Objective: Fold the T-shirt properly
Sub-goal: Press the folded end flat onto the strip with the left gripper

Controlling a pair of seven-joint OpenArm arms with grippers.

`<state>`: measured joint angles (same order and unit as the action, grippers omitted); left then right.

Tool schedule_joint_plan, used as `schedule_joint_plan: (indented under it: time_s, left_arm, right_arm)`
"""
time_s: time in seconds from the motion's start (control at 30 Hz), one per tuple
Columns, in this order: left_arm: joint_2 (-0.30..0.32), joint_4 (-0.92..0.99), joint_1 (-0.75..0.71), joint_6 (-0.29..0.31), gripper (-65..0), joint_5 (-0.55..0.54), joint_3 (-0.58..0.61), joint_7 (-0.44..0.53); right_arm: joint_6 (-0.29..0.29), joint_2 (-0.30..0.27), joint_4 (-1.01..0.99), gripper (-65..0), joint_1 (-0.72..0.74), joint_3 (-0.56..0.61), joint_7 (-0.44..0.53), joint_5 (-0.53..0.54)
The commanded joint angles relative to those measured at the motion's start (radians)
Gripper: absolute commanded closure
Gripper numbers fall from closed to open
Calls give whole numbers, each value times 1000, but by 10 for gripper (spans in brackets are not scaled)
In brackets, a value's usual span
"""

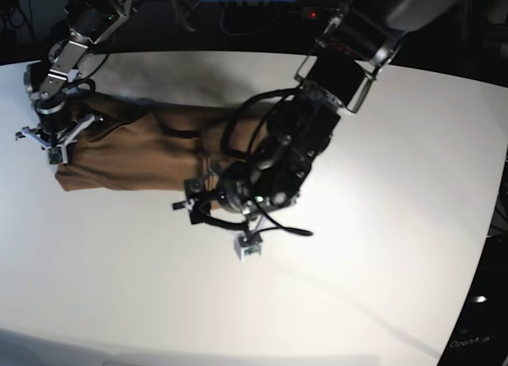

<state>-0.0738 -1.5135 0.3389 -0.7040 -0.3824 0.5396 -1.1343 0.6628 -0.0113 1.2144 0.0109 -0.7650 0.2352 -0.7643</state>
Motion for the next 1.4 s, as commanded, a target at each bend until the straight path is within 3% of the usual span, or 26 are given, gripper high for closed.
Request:
schedule_joint_plan:
  time_s: [0.0,0.13,0.2,0.43,0.63,0.93,1.23,1.37]
  left_arm:
    - [-11,-42,24,6,-394,-2,-3,7]
    - [24,-75,21,6,-391,-2,-5,4]
    - [42,-58,18,6,-349,-2,-5,4]
    - [105,-38,-19,6,-14,-2,-8,4]
    - [136,-57,-34,6,-24,-56,-14,-33]
    - [214,-197,-37,6,-24,-169,-161,-102]
    - [220,-164,-31,6,-24,-169,-181,-189]
    - [223,-78,-30,6,-24,-169,-181,-184]
  right_arm:
    - [35,3,-8,-3,-7,3,-90,-63]
    - [35,3,-8,-3,-6,5,-90,-63]
    - [35,3,-8,-3,-6,5,-90,-63]
    - [35,3,-9,-3,-4,5,-90,-63]
    - [35,3,-9,-3,-4,19,-90,-63]
    - [35,3,-9,-3,-2,19,-90,-63]
    - [35,3,-9,-3,-2,32,-90,-63]
    - [35,3,-9,-3,-2,32,-90,-63]
